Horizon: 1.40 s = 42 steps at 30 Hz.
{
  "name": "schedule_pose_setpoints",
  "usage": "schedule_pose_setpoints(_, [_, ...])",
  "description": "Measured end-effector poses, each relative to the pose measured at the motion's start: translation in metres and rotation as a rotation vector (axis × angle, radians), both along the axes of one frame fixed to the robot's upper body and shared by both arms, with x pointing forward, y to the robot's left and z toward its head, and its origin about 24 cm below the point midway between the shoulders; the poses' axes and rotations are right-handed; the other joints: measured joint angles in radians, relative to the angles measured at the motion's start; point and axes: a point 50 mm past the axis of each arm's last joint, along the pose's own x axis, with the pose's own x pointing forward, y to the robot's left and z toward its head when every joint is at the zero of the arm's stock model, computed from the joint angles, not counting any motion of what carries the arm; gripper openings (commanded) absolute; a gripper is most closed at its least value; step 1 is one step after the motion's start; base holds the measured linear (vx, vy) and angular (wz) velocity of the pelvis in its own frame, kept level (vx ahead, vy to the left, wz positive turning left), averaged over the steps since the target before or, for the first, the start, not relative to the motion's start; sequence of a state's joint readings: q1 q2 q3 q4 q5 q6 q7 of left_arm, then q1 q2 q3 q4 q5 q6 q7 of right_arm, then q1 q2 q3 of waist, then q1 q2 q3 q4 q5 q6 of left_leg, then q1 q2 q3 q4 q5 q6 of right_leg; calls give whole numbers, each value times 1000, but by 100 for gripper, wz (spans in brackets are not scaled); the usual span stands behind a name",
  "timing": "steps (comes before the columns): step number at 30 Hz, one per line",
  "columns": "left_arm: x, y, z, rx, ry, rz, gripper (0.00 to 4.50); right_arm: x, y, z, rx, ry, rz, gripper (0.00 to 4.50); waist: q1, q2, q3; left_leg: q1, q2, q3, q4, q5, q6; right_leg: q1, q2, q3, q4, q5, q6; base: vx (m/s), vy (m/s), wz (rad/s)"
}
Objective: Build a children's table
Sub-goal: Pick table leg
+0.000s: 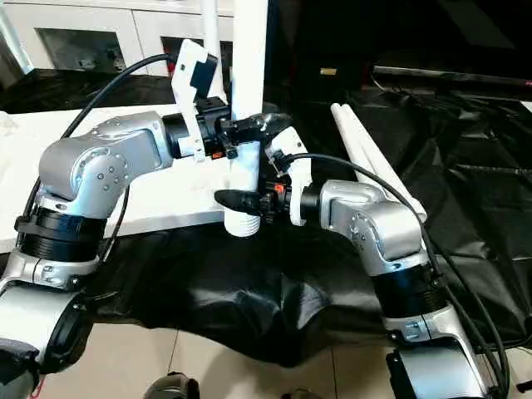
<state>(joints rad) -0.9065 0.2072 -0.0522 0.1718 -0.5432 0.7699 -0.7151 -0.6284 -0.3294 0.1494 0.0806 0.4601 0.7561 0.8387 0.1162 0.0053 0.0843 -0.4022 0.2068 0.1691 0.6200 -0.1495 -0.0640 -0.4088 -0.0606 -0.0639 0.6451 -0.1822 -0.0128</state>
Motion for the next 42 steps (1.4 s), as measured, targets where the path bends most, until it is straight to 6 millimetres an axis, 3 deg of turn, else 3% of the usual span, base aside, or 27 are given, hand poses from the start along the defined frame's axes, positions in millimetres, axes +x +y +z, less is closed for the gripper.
schedule_pose_setpoints(5, [2,-1,6,-120,-18,5,304,1,1,1,14,-1,-14,190,0,0,0,0,0,0,0,0,0,0,0,0,0,0,0,0,0,0])
schedule_pose_setpoints(7, [3,2,14,-286,-13,-16,304,1,2,2,36,-6,-21,190,0,0,0,0,0,0,0,0,0,0,0,0,0,0,0,0,0,0])
schedule_pose_setpoints(10, [3,12,30,-552,-8,-23,304,2,5,5,83,-25,-48,190,-1,1,0,0,0,0,0,0,0,0,0,0,0,0,-1,0,0,0])
schedule_pose_setpoints(14, [7,33,49,-663,-67,52,304,7,1,10,125,-52,-129,190,-1,3,-2,1,0,0,0,0,0,1,0,0,0,0,-1,0,0,0])
schedule_pose_setpoints(18, [18,56,33,-471,-110,260,304,17,-16,16,152,-106,-291,190,-1,8,-3,1,0,-1,0,0,0,1,0,0,0,0,0,0,0,0])
schedule_pose_setpoints(24, [17,96,-34,-62,-139,702,304,16,-33,10,103,-179,-494,190,-5,38,-10,0,0,-2,-2,-1,0,1,1,-1,-4,0,1,0,0,0])
schedule_pose_setpoints(29, [-5,109,-51,-78,-146,903,304,7,-35,-3,110,-180,-591,190,-6,59,-12,-1,0,-2,-4,-1,0,1,1,-1,-6,0,1,0,0,0])
schedule_pose_setpoints(31, [-14,110,-58,-60,-125,952,304,5,-35,-3,108,-201,-638,190,-6,72,-16,0,-1,-2,-3,-1,0,2,1,-1,-6,0,1,0,0,0])
schedule_pose_setpoints(33, [-20,112,-64,-26,-121,1000,304,5,-39,-4,63,-238,-696,190,-6,77,-18,1,-1,-2,-3,-1,0,2,1,-1,-6,-3,7,0,0,0])
schedule_pose_setpoints(37, [-29,117,-74,-7,-117,1091,304,4,-48,-10,-38,-314,-802,190,-17,76,-18,1,-1,-3,-4,-1,0,2,1,-2,-6,-3,8,0,0,0])
schedule_pose_setpoints(39, [-32,116,-80,-21,-113,1098,304,4,-49,-9,-26,-342,-830,190,-27,70,-19,1,-1,-3,-4,-1,0,1,1,-2,-6,-3,9,0,0,0])
schedule_pose_setpoints(42, [-39,105,-95,20,-93,1067,304,-1,-52,-20,1,-294,-892,190,-31,50,-29,1,-1,-3,-7,-1,0,1,1,-2,-10,-2,10,0,0,0])
